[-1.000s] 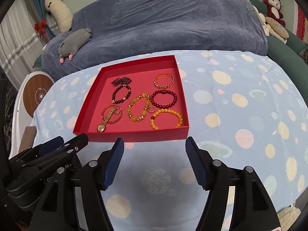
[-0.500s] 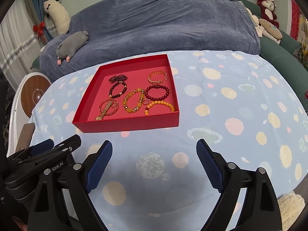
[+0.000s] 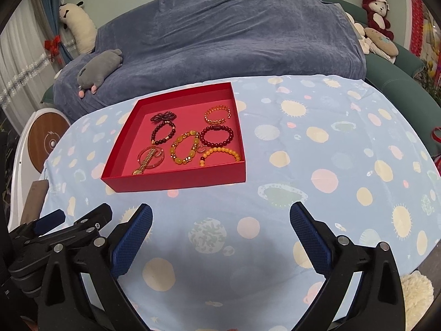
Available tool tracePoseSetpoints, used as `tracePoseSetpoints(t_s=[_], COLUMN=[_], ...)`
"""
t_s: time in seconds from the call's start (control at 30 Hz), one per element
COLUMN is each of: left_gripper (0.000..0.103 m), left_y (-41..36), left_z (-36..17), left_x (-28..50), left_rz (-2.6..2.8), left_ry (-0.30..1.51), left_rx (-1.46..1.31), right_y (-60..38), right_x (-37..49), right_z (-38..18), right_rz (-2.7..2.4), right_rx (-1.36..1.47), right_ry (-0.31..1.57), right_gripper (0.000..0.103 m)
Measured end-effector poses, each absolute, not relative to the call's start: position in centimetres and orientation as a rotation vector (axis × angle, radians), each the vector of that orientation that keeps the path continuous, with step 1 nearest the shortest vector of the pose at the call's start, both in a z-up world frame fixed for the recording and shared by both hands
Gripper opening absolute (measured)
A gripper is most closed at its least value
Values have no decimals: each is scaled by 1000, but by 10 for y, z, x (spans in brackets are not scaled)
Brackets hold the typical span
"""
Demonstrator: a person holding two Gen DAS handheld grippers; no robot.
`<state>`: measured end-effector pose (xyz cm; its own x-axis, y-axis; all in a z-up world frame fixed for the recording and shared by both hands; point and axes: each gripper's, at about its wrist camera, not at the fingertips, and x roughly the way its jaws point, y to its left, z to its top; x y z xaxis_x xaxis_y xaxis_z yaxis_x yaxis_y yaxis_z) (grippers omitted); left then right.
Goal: Organize jewelry
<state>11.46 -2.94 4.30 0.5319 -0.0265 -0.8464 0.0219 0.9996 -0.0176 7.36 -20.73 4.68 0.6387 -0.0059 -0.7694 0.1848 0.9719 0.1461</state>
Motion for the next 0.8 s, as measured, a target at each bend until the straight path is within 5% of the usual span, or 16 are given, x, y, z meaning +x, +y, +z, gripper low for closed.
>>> tracePoseSetpoints(t_s=[0.8], left_gripper=[93], left_y=[-27], left_z=[51], left_x=[110], left_rz=[-5], left_ry=[989], left_rx=[15], right_y=[-201], right_x=[68], right_z=[57], right_rz=[-101], right_rx=[178], right_ry=[846], right_gripper=[96])
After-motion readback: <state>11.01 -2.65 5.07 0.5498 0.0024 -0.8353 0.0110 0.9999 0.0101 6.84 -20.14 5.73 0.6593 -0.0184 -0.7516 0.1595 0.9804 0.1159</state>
